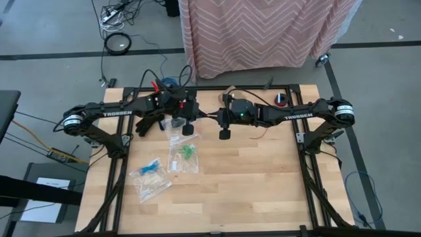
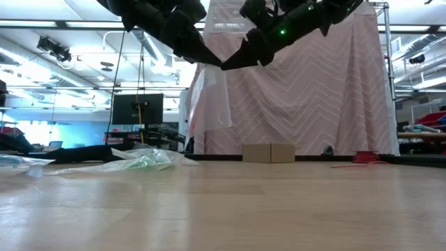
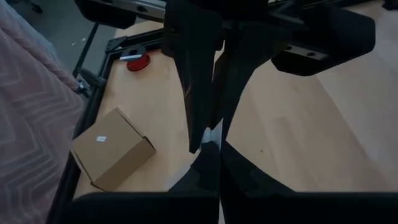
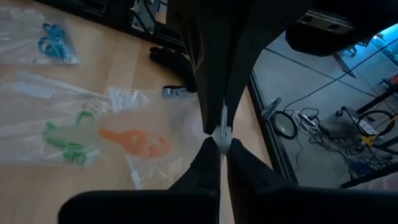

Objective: Sort rubber bands
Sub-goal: Close the transparent zip bag

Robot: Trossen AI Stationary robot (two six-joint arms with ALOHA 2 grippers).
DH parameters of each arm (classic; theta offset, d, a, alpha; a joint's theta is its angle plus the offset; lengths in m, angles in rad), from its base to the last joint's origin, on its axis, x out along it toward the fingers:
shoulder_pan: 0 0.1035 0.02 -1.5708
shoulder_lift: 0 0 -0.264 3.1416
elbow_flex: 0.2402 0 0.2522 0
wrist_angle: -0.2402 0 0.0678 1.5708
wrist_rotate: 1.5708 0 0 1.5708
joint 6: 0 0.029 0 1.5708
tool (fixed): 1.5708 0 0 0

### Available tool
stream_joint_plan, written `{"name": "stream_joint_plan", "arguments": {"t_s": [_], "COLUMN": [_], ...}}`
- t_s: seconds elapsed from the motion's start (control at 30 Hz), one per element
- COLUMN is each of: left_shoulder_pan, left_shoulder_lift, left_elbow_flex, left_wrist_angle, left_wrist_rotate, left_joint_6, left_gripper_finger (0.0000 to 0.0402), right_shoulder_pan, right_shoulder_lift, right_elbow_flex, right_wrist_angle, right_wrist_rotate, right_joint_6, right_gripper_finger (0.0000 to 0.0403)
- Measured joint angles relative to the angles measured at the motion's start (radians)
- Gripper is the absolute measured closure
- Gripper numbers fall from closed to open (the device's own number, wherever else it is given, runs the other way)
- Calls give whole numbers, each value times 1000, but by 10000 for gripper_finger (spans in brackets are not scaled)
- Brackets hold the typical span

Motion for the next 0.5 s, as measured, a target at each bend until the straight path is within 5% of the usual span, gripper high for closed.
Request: {"name": "stream_joint_plan", "arguments": {"t_s": [0.5], "left_shoulder_pan": [-3], "left_shoulder_lift": [-3], "left_elbow_flex": [41], "left_wrist_angle": [5], "left_wrist_rotate": [53], "left_joint_6": [-9], "left_gripper_finger": [401], "right_shoulder_pan": [-7], "right_shoulder_lift": [1], "right_elbow_flex": [0], "right_wrist_angle": [-93], "right_wrist_rotate": [51], "right_joint_6": [15], "right_gripper_finger": [401]}}
